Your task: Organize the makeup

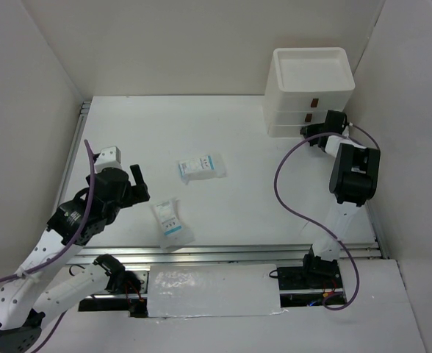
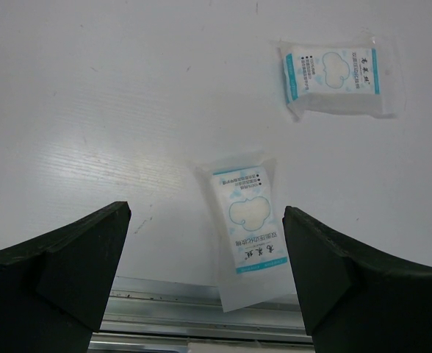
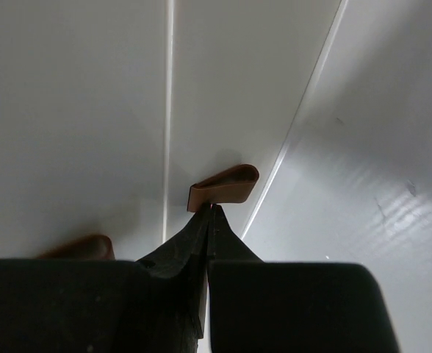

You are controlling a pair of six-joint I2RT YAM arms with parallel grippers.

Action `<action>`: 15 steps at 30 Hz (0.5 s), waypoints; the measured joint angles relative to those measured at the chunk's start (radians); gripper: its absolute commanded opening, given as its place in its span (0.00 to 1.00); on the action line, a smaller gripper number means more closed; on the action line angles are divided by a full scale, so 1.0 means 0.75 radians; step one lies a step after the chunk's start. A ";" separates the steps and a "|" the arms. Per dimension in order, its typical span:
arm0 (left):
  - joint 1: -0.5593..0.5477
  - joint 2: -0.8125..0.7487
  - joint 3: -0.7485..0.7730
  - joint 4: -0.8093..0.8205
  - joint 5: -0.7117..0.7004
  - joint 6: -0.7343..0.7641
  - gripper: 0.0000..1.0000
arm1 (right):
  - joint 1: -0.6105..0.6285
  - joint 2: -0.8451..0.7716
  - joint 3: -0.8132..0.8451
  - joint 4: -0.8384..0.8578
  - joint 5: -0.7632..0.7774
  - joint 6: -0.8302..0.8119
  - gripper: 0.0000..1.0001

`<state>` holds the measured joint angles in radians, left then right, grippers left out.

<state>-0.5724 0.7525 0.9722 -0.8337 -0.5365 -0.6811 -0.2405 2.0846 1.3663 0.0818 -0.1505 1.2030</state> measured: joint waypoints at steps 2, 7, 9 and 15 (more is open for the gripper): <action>0.000 0.001 0.000 0.000 -0.002 0.000 1.00 | 0.001 0.021 0.033 -0.002 -0.010 -0.001 0.01; 0.001 0.002 0.000 0.001 -0.002 0.001 0.99 | -0.006 0.033 0.056 -0.023 -0.032 -0.011 0.01; 0.001 0.005 0.000 0.000 -0.002 0.001 0.99 | -0.007 0.031 0.051 -0.019 -0.036 -0.010 0.05; 0.014 0.016 0.000 0.003 0.000 0.001 0.99 | 0.006 -0.226 -0.344 0.093 -0.035 0.013 0.57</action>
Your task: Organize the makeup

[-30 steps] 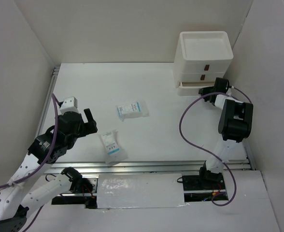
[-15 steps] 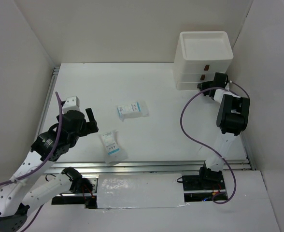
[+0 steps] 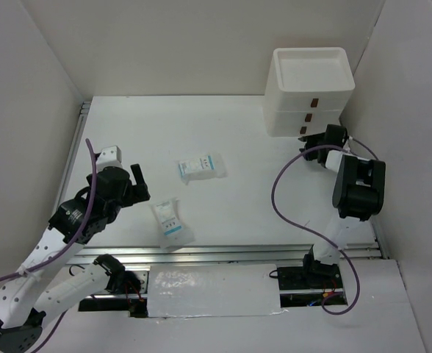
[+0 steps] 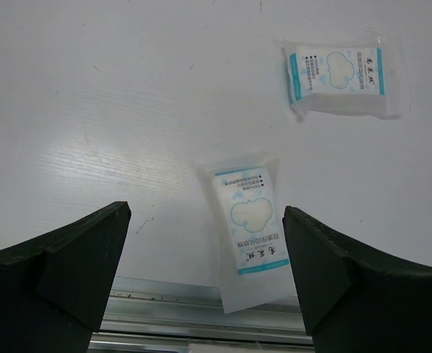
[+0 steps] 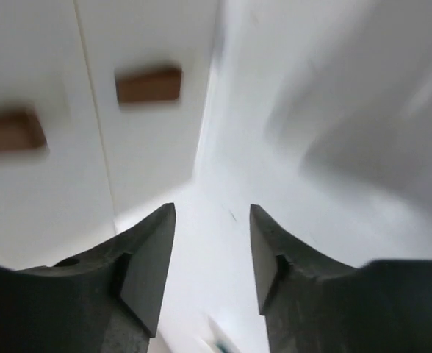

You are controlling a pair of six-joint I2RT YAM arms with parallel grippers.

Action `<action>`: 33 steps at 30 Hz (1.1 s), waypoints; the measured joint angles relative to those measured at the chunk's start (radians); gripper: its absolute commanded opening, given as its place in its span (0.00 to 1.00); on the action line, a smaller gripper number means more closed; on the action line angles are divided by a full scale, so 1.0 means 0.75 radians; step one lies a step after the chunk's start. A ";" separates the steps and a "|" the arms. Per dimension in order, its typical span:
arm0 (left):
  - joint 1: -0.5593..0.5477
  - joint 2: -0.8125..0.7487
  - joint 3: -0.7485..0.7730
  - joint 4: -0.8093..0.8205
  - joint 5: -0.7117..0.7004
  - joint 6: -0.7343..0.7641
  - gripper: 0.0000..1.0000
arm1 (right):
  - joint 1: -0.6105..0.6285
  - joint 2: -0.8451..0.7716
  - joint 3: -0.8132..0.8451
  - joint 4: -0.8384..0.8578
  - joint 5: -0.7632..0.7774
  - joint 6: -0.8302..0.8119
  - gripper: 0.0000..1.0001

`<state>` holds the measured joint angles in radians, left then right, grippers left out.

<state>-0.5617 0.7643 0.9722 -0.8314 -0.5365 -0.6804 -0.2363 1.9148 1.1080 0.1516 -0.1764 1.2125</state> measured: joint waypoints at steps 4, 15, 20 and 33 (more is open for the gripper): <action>0.011 0.009 0.000 0.003 0.001 -0.001 1.00 | 0.089 -0.273 -0.220 0.021 0.049 -0.058 0.76; 0.034 0.026 0.000 0.001 -0.013 -0.006 0.99 | 0.823 -0.174 0.464 -0.432 0.182 -0.764 1.00; 0.041 0.029 0.000 0.001 -0.013 -0.006 0.99 | 1.103 -0.082 0.531 -0.642 0.371 -0.869 1.00; 0.044 0.032 0.000 -0.006 -0.020 -0.011 0.99 | 1.397 0.100 0.703 -0.827 0.489 -0.778 1.00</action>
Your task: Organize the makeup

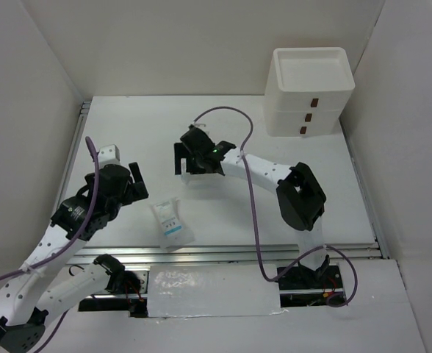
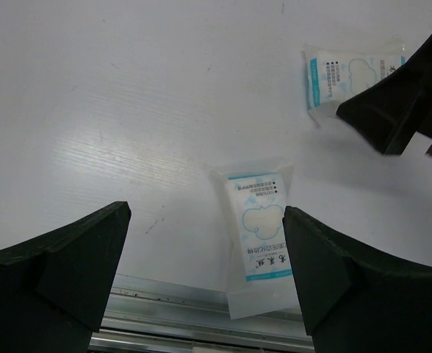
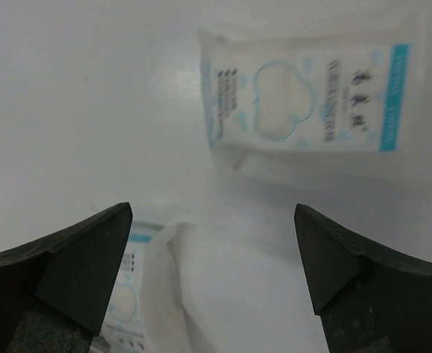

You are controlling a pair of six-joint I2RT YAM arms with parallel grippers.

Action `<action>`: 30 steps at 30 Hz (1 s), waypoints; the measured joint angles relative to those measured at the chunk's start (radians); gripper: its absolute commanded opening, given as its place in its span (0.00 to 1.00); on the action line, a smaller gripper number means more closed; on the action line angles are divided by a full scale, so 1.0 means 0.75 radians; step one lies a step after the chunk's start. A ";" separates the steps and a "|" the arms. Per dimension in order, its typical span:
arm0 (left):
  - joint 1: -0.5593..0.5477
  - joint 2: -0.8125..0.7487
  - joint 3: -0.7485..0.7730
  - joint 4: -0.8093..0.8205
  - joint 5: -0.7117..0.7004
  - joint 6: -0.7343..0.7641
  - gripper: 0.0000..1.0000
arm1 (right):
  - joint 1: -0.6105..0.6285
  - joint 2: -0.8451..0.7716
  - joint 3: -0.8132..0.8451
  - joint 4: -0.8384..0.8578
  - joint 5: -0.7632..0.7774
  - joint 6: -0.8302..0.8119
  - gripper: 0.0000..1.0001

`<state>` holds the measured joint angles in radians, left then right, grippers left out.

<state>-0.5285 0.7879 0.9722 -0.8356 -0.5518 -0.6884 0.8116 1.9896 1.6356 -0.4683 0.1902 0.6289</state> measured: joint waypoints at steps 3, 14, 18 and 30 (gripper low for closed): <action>0.000 -0.001 0.000 -0.009 -0.014 -0.009 0.99 | 0.090 -0.002 -0.033 -0.004 -0.077 -0.070 1.00; 0.003 -0.109 0.018 -0.163 -0.223 -0.214 1.00 | 0.398 -0.002 -0.049 -0.105 -0.164 -0.236 1.00; 0.003 -0.175 0.019 -0.173 -0.245 -0.238 0.99 | 0.487 0.026 -0.073 -0.110 -0.156 -0.238 1.00; 0.004 -0.139 0.020 -0.144 -0.188 -0.195 0.99 | 0.575 0.258 0.067 -0.232 0.267 -0.141 1.00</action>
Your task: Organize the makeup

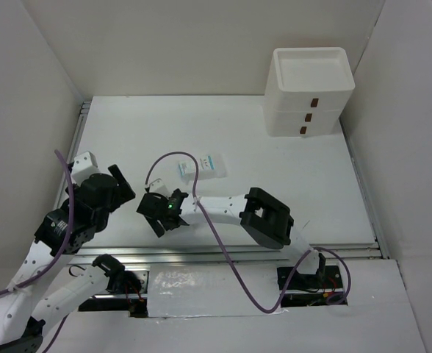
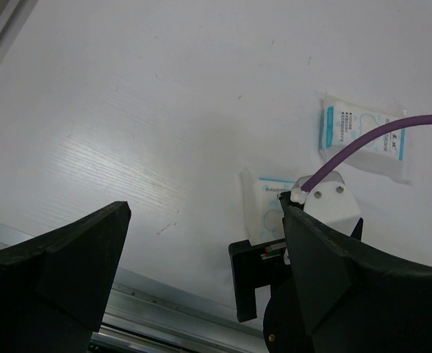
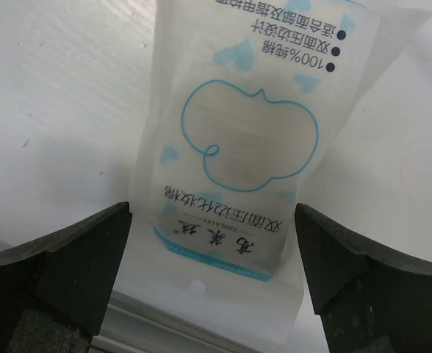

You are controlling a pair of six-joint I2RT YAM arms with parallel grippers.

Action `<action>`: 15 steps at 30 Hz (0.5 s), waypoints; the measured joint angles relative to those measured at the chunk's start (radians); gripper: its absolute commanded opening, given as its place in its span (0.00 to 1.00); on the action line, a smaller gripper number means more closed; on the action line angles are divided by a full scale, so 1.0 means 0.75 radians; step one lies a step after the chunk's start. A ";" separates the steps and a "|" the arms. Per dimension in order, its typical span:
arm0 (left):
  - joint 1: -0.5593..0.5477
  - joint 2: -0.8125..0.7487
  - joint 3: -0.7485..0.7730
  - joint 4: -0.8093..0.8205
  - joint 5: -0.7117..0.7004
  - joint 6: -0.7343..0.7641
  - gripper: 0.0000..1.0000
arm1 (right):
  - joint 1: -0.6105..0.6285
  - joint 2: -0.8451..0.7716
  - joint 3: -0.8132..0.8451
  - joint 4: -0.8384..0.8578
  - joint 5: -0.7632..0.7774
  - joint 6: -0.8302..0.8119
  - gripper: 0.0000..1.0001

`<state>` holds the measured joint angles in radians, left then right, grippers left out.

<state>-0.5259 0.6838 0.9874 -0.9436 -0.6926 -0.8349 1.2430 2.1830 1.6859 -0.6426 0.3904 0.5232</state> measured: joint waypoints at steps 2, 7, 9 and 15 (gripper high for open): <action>0.000 0.000 0.000 0.010 0.011 0.008 0.99 | -0.003 0.003 0.008 -0.007 0.031 0.001 1.00; 0.000 -0.001 0.000 0.030 0.026 0.032 1.00 | -0.009 0.033 0.044 0.005 0.073 0.005 1.00; 0.000 -0.002 0.000 0.036 0.030 0.033 0.99 | -0.013 0.033 0.044 0.010 0.057 0.004 1.00; 0.000 -0.002 0.000 0.042 0.047 0.038 0.99 | -0.026 0.032 0.049 0.035 0.028 0.023 1.00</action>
<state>-0.5259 0.6827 0.9874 -0.9123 -0.6575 -0.8066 1.2232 2.2070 1.7226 -0.6167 0.4118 0.5404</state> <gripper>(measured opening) 0.994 0.999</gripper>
